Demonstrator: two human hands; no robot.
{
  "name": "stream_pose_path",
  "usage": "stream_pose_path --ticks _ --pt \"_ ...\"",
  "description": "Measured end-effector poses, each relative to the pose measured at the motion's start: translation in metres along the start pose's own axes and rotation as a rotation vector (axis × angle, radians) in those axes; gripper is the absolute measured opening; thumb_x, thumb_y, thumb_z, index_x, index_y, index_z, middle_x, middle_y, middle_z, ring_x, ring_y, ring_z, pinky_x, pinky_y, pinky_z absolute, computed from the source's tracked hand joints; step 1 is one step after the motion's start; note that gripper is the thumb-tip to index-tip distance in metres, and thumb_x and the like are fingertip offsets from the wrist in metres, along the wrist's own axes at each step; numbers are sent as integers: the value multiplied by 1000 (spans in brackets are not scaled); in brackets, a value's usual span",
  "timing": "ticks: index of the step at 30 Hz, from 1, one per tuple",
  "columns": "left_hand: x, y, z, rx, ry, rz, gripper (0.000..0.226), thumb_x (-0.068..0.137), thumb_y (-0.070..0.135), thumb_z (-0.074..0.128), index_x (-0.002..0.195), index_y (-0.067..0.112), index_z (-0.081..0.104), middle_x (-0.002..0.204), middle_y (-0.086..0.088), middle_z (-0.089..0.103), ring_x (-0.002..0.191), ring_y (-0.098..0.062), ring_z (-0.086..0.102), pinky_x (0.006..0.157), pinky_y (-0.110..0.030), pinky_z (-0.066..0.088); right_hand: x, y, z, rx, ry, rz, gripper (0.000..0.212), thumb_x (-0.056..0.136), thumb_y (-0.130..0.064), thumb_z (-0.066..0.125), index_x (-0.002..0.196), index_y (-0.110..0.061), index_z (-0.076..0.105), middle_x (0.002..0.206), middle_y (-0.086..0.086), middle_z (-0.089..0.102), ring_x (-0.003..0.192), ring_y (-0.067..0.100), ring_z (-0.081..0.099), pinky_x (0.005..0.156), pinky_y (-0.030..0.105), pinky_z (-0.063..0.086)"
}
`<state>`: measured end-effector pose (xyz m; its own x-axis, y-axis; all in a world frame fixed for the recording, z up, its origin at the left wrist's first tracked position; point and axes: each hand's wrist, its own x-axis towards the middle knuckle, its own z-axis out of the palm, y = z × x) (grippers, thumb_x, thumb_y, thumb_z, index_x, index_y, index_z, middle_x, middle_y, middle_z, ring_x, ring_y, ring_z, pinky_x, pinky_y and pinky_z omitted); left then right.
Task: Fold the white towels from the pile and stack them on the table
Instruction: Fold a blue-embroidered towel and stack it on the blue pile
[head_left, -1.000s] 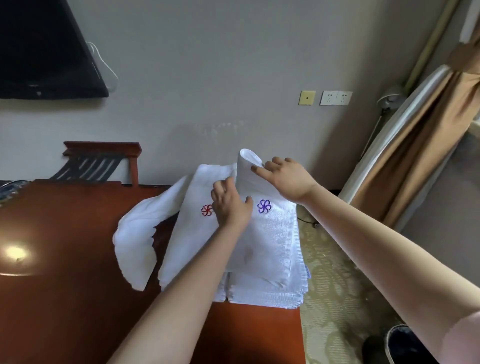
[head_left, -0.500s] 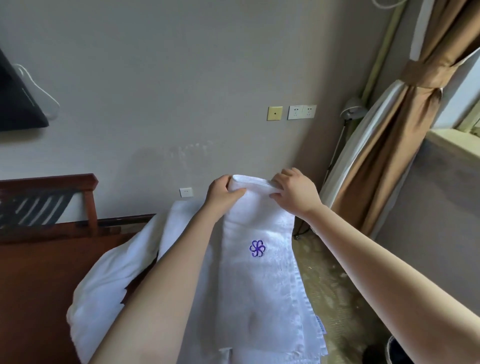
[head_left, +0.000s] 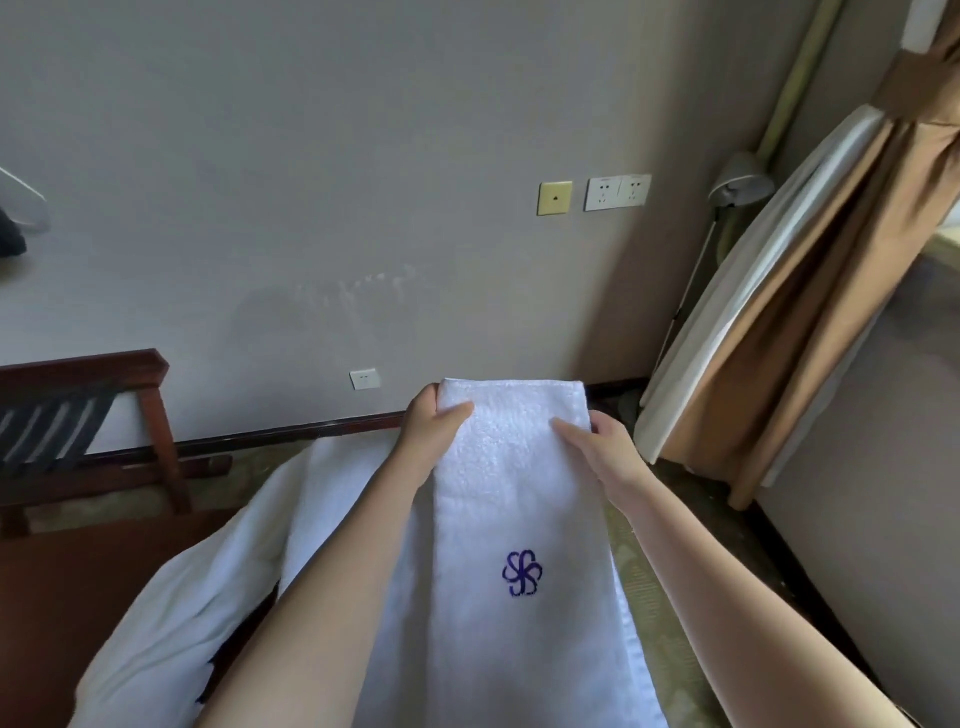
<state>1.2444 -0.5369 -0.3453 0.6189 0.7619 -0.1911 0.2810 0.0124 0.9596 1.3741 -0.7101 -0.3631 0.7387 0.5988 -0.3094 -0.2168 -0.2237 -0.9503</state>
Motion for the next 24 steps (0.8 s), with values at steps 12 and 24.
stream_pose_path --ticks 12,24 --pt "45 -50 26 537 191 -95 25 84 27 61 86 7 46 88 -12 61 77 -29 57 58 -29 40 48 43 14 -603 304 -1 32 79 -50 64 70 -26 44 67 -10 56 62 7 52 50 26 32" --pt "-33 -55 15 631 140 -276 75 89 49 52 141 2 25 132 -16 52 112 -35 55 77 -34 45 -8 48 3 -580 186 27 63 80 -52 66 127 -16 43 109 0 63 95 20 62 75 33 50"
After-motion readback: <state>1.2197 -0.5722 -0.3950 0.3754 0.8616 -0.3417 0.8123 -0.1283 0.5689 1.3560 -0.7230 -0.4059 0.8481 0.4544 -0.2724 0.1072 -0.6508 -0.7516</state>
